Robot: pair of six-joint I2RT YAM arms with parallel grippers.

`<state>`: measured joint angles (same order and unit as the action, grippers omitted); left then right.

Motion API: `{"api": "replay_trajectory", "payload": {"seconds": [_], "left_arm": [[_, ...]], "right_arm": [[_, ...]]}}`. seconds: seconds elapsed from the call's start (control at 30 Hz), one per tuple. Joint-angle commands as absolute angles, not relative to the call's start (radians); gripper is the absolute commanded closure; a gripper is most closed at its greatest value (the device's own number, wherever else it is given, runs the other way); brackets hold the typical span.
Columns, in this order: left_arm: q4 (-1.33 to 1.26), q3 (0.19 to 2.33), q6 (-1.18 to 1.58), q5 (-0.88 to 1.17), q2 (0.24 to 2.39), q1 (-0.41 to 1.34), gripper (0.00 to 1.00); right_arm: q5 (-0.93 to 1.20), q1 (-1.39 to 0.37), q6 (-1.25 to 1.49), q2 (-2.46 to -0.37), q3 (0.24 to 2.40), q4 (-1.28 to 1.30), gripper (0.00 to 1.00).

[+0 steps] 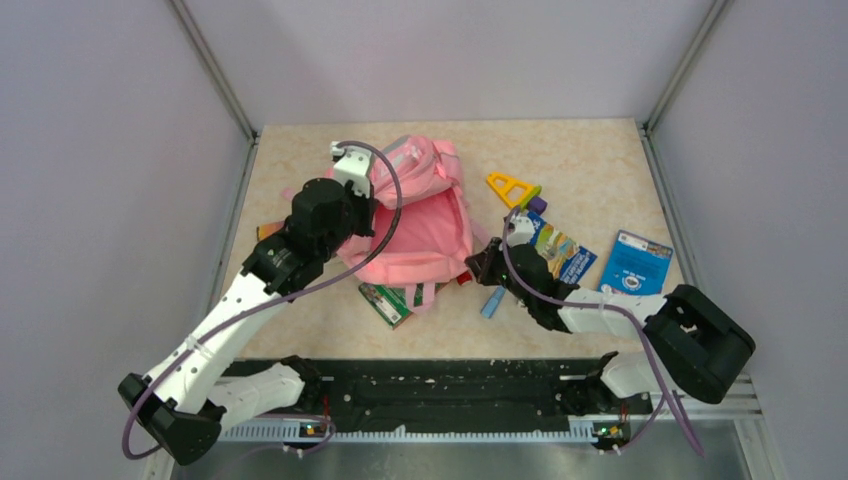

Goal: Pack the student bag
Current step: Unzip the student bag at the center of the board.

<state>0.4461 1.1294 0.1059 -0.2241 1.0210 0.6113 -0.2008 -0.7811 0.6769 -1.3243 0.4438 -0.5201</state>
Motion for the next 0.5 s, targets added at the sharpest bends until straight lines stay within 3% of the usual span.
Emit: {"api": "replay_trajectory", "payload": {"seconds": [0.0,0.17,0.33,0.47], "left_arm": [[0.284,1.179,0.108,-0.246,0.939,0.572,1.0],[0.21,1.064,0.088,-0.345,0.927,0.543,1.0],[0.19,1.014,0.157,-0.312,0.921,0.472,1.0],[0.171,0.995,0.219,-0.242,0.928,0.412,1.0]], "right_arm": [[-0.273,-0.734,0.586,-1.381,0.486,-0.444,1.0],[-0.229,-0.73,0.496,-1.33,0.554,-0.388,1.0],[-0.252,-0.721,0.425,-1.2,0.611,-0.226,0.51],[-0.292,-0.673,0.419,-1.083,0.621,-0.111,0.25]]}}
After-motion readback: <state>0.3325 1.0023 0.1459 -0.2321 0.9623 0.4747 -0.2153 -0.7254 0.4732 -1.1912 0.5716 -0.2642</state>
